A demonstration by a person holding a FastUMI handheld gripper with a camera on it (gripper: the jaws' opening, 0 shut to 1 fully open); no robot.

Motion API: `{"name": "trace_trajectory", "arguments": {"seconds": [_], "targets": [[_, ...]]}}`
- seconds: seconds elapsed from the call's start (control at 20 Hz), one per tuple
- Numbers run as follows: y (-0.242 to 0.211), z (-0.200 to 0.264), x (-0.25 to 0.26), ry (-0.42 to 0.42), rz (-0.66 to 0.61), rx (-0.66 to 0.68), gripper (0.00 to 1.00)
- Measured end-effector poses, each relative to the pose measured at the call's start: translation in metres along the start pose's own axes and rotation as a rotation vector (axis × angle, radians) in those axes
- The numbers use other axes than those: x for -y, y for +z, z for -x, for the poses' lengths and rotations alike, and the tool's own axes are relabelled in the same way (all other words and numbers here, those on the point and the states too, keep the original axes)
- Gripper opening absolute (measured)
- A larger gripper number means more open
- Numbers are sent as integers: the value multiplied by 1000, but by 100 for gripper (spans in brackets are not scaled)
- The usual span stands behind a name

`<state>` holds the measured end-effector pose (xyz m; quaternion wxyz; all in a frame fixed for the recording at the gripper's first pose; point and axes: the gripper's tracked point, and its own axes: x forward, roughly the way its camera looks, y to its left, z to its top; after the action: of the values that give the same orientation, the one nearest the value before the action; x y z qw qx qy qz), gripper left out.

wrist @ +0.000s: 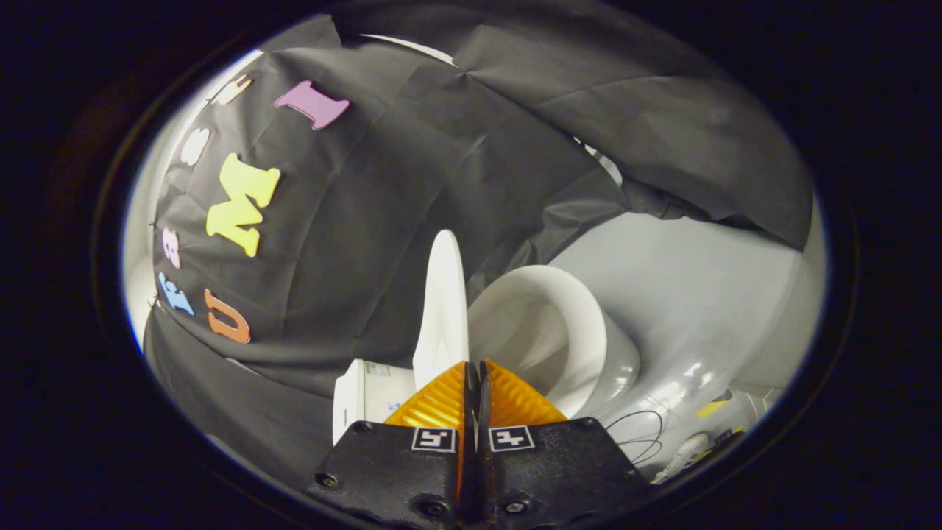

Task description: Open the toilet lid.

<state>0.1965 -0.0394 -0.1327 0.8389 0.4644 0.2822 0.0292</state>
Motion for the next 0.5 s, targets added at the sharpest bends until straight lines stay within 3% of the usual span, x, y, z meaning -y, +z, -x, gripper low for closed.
{"name": "trace_trajectory", "arguments": {"seconds": [0.5], "targets": [[-8,12,-51,-13,105,39,4]]}}
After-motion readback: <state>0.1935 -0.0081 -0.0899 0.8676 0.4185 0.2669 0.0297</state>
